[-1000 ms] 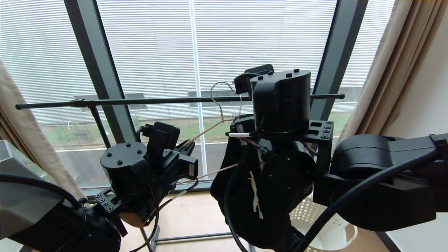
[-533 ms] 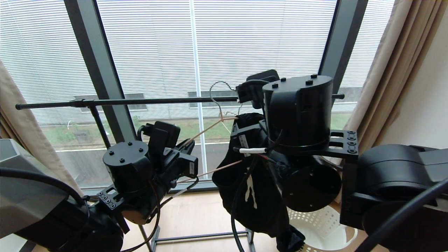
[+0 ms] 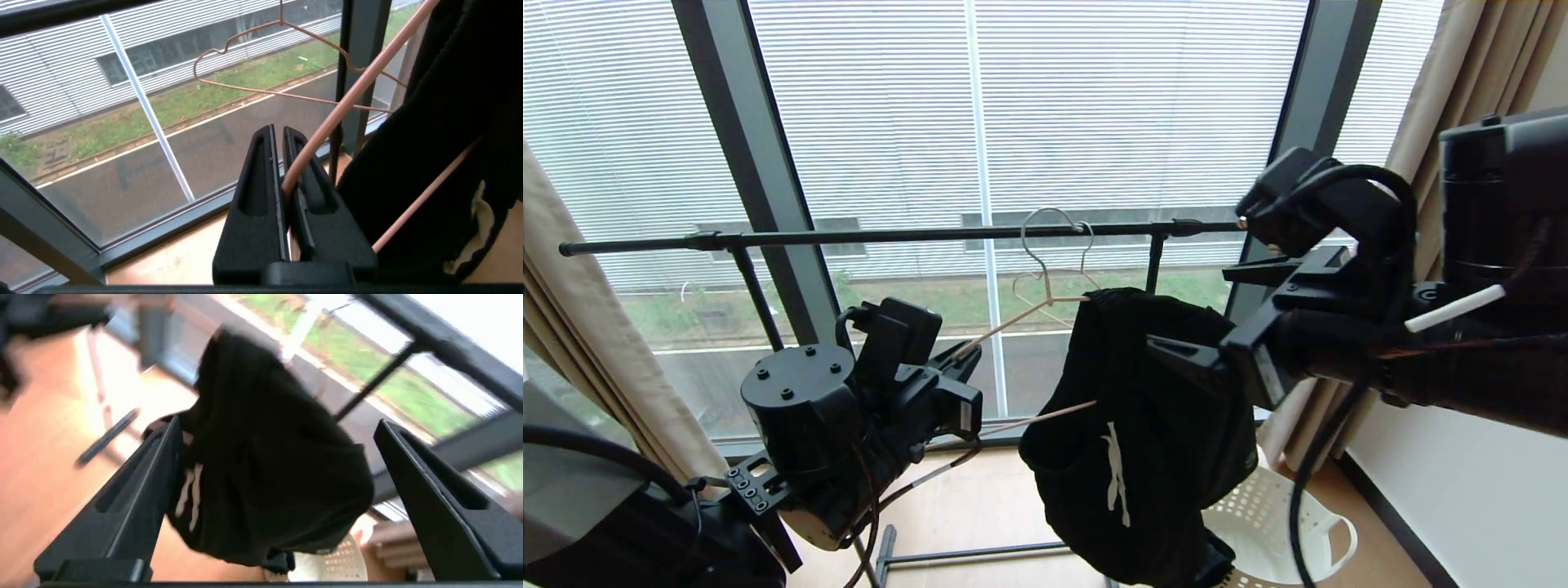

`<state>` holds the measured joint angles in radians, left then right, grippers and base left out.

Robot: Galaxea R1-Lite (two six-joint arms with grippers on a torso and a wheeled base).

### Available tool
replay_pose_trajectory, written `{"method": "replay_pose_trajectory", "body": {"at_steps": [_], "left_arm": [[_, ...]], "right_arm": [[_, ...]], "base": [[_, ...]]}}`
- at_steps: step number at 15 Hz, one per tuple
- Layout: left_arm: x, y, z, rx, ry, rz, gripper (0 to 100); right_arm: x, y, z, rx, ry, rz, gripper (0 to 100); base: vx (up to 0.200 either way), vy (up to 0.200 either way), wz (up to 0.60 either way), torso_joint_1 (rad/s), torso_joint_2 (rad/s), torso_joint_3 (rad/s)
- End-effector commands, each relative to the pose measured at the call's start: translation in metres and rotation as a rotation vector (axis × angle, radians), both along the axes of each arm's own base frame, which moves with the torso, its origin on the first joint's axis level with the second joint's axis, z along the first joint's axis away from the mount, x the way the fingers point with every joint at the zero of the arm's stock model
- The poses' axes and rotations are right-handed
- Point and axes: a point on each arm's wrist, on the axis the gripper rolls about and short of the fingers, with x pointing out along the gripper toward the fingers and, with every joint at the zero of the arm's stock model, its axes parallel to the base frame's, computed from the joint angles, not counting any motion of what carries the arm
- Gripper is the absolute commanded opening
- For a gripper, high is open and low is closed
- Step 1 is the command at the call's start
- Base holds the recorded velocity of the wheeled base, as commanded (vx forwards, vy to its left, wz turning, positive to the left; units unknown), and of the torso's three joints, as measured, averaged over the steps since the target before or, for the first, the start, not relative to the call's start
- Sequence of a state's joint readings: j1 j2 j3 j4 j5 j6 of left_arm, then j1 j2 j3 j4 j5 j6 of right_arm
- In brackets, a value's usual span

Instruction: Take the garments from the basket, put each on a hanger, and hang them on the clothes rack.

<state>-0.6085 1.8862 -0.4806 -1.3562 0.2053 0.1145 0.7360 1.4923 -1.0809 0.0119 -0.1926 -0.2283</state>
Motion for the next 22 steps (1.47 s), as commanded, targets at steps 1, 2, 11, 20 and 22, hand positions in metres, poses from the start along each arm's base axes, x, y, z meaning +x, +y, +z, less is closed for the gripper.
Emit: {"method": "replay_pose_trajectory", "body": {"at_steps": [1,2,11,20,22], "left_arm": [[-0.007,0.0,0.001,0.002,0.0,-0.023,0],[-0.009,-0.001,0.001,0.004,0.003,-0.039,0],[-0.016,-0.007,0.002,0.022,-0.009,-0.086,0],[-0.018,-0.013,0.0,0.023,0.001,-0.109,0],[-0.018,-0.013,0.0,0.022,-0.001,-0.109,0]], "right_arm": [[0.0,-0.048,0.022,-0.03,0.029,0.106,100],[0.004,-0.054,0.02,-0.052,0.053,0.16,100],[0.099,-0.07,0.001,-0.23,0.254,0.592,100],[0.157,-0.046,-0.036,-0.232,0.309,0.614,100],[0.162,-0.035,-0.035,-0.234,0.288,0.636,100]], "base": [[0.0,0.0,0.0,0.0,0.0,0.0],[0.0,0.0,0.0,0.0,0.0,0.0],[0.0,0.0,0.0,0.0,0.0,0.0],[0.0,0.0,0.0,0.0,0.0,0.0],[0.0,0.0,0.0,0.0,0.0,0.0]]}}
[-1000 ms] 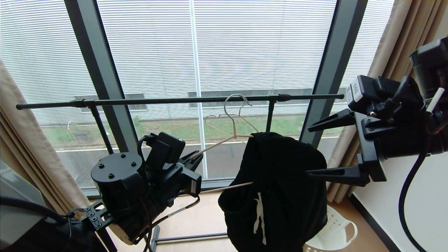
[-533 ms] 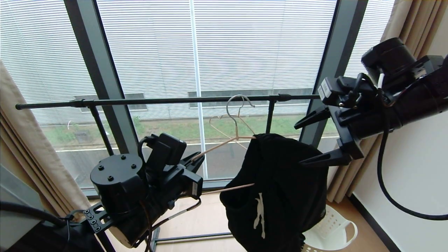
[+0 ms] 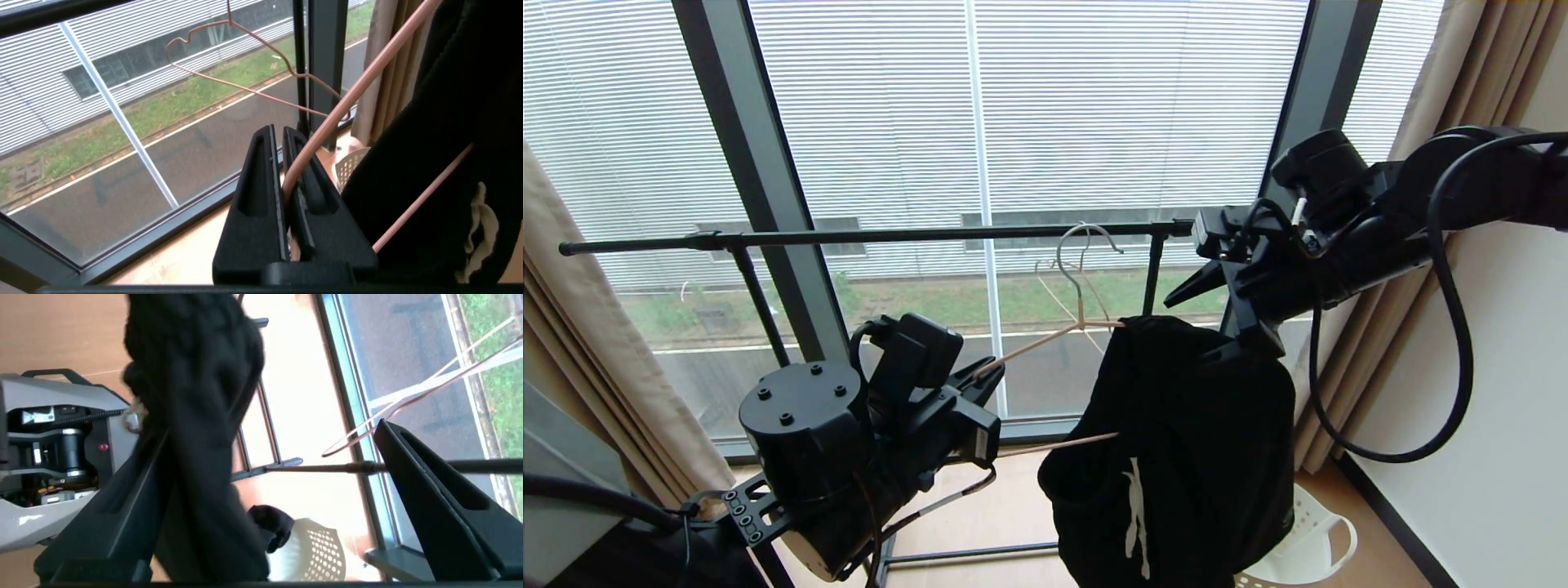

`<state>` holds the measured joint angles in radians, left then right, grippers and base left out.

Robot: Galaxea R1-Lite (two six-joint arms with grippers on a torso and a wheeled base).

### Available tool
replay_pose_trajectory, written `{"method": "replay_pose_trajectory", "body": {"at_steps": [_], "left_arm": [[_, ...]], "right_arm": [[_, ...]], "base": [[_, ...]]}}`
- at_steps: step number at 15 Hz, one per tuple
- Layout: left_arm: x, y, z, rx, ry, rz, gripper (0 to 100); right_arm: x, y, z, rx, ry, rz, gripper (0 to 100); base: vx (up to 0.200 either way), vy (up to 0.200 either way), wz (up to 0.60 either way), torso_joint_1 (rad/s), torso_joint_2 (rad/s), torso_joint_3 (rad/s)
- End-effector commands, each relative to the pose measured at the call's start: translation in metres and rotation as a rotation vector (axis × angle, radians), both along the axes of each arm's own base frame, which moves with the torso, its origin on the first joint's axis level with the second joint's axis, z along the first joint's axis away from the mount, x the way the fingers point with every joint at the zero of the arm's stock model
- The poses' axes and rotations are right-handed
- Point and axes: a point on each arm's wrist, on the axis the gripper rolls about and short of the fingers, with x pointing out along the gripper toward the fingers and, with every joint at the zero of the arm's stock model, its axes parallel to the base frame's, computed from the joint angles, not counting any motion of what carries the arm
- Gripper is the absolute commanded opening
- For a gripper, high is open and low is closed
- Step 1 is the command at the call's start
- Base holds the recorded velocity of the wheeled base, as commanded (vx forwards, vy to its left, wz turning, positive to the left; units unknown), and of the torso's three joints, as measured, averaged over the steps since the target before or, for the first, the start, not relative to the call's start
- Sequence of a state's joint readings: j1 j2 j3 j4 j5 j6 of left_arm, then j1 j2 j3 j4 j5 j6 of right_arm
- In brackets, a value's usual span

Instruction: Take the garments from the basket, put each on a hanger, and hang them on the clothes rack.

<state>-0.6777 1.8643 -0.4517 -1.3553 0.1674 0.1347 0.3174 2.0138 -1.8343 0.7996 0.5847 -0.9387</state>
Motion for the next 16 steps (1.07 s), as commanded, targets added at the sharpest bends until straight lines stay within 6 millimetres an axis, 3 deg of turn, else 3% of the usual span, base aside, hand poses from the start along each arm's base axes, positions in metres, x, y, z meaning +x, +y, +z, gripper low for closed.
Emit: {"method": "replay_pose_trajectory", "body": {"at_steps": [1,6,11,12,16], "left_arm": [[0.0,-0.001,-0.001,0.001,0.001,-0.002,0],[-0.001,-0.001,-0.002,0.0,0.006,-0.003,0],[0.001,-0.002,-0.003,-0.009,0.013,-0.001,0],[0.001,-0.002,-0.003,-0.008,0.014,-0.001,0],[0.002,-0.002,-0.003,-0.008,0.016,0.002,0]], "right_arm": [[0.014,0.012,-0.012,-0.003,0.011,0.018,100],[0.015,0.033,-0.01,0.013,0.004,0.051,100],[0.013,0.038,-0.012,0.011,0.013,0.062,100],[0.013,0.037,-0.012,0.011,0.013,0.062,0],[0.005,0.034,-0.006,-0.011,0.065,0.065,0]], "base": [[0.0,0.0,0.0,0.0,0.0,0.0],[0.0,0.0,0.0,0.0,0.0,0.0],[0.0,0.0,0.0,0.0,0.0,0.0],[0.0,0.0,0.0,0.0,0.0,0.0],[0.0,0.0,0.0,0.0,0.0,0.0]]}}
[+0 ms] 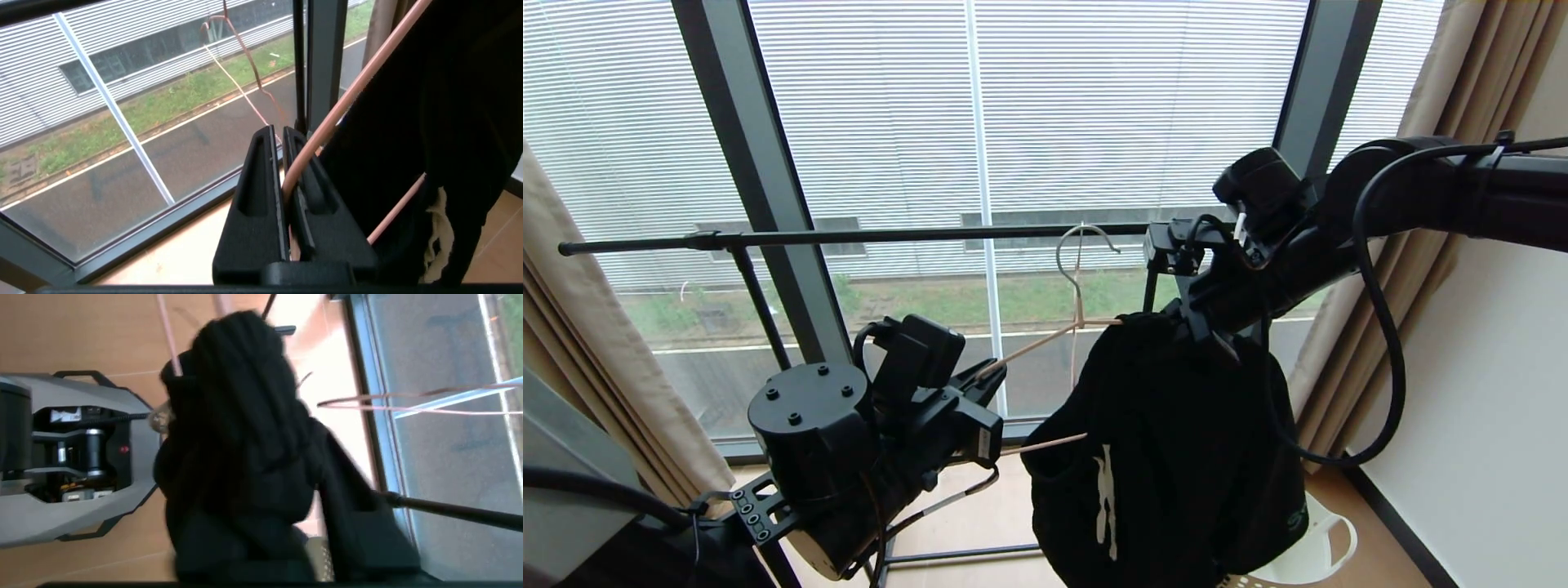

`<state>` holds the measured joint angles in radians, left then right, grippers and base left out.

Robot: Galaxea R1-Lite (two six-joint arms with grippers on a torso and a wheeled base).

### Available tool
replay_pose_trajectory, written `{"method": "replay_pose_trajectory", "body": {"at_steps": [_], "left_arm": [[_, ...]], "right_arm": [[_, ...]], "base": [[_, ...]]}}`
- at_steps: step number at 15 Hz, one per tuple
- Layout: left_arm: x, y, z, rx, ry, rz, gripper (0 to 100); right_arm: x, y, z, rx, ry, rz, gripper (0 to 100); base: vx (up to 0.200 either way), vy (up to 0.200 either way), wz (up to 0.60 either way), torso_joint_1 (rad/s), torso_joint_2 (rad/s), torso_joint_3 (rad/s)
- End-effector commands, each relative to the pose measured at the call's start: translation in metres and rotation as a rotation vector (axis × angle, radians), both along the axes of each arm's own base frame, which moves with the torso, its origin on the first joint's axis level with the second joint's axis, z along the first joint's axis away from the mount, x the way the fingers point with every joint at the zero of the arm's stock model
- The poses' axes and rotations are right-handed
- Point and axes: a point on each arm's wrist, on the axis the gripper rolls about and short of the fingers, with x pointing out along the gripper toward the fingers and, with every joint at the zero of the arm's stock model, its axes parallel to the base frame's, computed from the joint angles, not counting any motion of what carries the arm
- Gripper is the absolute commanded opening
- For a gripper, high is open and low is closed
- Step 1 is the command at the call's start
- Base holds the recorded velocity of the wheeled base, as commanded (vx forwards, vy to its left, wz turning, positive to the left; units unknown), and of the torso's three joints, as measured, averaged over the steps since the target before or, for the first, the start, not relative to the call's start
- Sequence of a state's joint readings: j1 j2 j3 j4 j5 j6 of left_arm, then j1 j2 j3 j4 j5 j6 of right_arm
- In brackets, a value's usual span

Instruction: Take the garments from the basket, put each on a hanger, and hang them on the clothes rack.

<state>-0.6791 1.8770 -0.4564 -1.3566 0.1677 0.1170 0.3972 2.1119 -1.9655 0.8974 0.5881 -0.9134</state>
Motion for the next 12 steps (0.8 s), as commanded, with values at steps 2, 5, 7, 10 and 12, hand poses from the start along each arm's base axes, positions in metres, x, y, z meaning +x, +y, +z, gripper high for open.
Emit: {"method": "replay_pose_trajectory", "body": {"at_steps": [2,5,7,10,12], "left_arm": [[0.002,0.0,-0.001,0.003,0.002,0.005,0],[0.004,-0.002,-0.001,-0.003,0.002,0.002,0],[0.004,-0.002,-0.001,-0.003,0.002,-0.007,0],[0.002,-0.001,-0.002,-0.008,0.011,-0.055,0],[0.004,0.002,-0.002,-0.008,0.013,-0.046,100]], "right_arm": [[-0.007,-0.003,0.012,0.004,-0.015,0.003,0],[-0.011,-0.003,0.016,0.007,-0.022,0.007,0],[-0.015,0.002,0.017,0.005,-0.022,0.023,0],[-0.016,0.003,0.016,0.003,-0.02,0.025,0],[-0.017,0.006,0.016,0.003,-0.02,0.034,0]], "base": [[0.0,0.0,0.0,0.0,0.0,0.0],[0.0,0.0,0.0,0.0,0.0,0.0],[0.0,0.0,0.0,0.0,0.0,0.0],[0.0,0.0,0.0,0.0,0.0,0.0],[0.0,0.0,0.0,0.0,0.0,0.0]]}}
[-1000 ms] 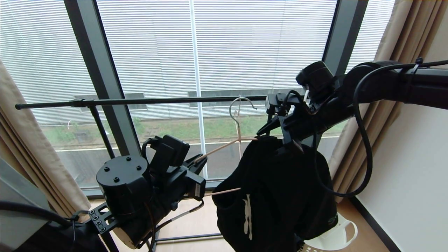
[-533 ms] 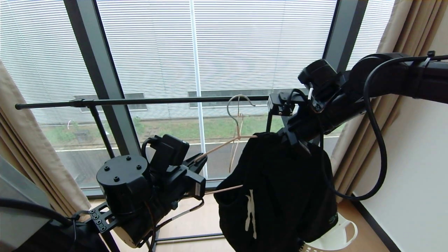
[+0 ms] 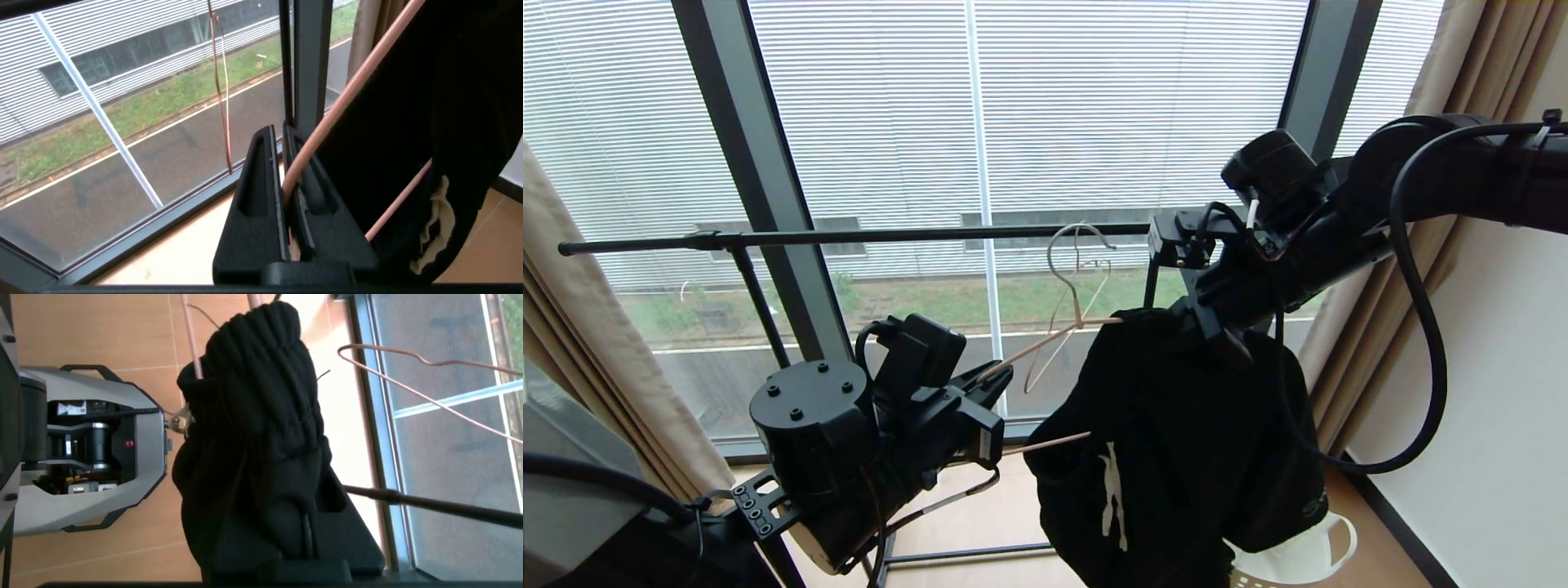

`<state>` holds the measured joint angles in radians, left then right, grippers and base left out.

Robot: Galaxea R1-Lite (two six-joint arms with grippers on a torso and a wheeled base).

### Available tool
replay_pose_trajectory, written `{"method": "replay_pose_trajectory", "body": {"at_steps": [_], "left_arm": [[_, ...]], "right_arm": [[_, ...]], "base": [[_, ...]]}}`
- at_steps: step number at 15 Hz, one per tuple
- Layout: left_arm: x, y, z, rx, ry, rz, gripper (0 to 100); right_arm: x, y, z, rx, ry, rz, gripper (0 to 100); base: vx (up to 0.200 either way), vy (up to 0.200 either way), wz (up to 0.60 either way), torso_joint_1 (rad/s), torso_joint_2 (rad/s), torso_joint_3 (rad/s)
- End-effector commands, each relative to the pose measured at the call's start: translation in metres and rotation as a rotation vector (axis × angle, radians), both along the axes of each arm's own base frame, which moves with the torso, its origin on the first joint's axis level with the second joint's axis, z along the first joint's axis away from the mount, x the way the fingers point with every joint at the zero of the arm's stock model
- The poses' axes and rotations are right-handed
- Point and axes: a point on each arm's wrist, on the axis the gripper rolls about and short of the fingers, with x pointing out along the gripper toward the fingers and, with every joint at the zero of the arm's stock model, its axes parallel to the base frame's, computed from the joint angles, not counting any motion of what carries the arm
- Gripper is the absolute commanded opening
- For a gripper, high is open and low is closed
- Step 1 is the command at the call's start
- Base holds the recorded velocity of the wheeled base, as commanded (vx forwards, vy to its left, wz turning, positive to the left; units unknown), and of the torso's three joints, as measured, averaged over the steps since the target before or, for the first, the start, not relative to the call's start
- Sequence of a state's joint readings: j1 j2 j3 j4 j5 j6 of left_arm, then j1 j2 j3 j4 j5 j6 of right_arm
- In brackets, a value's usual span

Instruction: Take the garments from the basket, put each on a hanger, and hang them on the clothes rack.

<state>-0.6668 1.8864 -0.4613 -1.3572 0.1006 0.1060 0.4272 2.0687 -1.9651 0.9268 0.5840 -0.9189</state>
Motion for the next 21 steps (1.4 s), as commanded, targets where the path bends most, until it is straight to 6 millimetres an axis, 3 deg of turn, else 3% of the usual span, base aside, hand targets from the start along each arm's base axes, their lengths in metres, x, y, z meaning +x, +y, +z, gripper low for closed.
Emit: {"method": "replay_pose_trajectory", "body": {"at_steps": [1,5,10,15,19,21], "left_arm": [[0.0,0.002,-0.001,-0.002,0.008,0.007,100],[-0.007,0.01,0.008,-0.05,-0.036,0.007,100],[-0.009,0.043,0.013,-0.095,-0.101,0.104,100],[-0.015,0.059,0.03,-0.249,-0.086,0.139,100],[-0.022,0.077,0.016,-0.254,0.007,0.13,100],[-0.025,0.071,0.013,-0.247,0.022,0.093,100]], "right_arm": [[-0.001,0.001,0.001,0.001,-0.001,0.002,0],[-0.002,0.0,0.002,0.001,0.0,0.001,0],[-0.021,-0.008,0.015,0.009,-0.01,0.002,0],[-0.028,-0.013,0.021,0.011,-0.018,-0.005,0],[-0.029,-0.015,0.023,0.017,-0.019,-0.013,0],[-0.028,-0.014,0.023,0.019,-0.021,-0.01,0]], "base": [[0.0,0.0,0.0,0.0,0.0,0.0],[0.0,0.0,0.0,0.0,0.0,0.0],[0.0,0.0,0.0,0.0,0.0,0.0],[0.0,0.0,0.0,0.0,0.0,0.0],[0.0,0.0,0.0,0.0,0.0,0.0],[0.0,0.0,0.0,0.0,0.0,0.0]]}}
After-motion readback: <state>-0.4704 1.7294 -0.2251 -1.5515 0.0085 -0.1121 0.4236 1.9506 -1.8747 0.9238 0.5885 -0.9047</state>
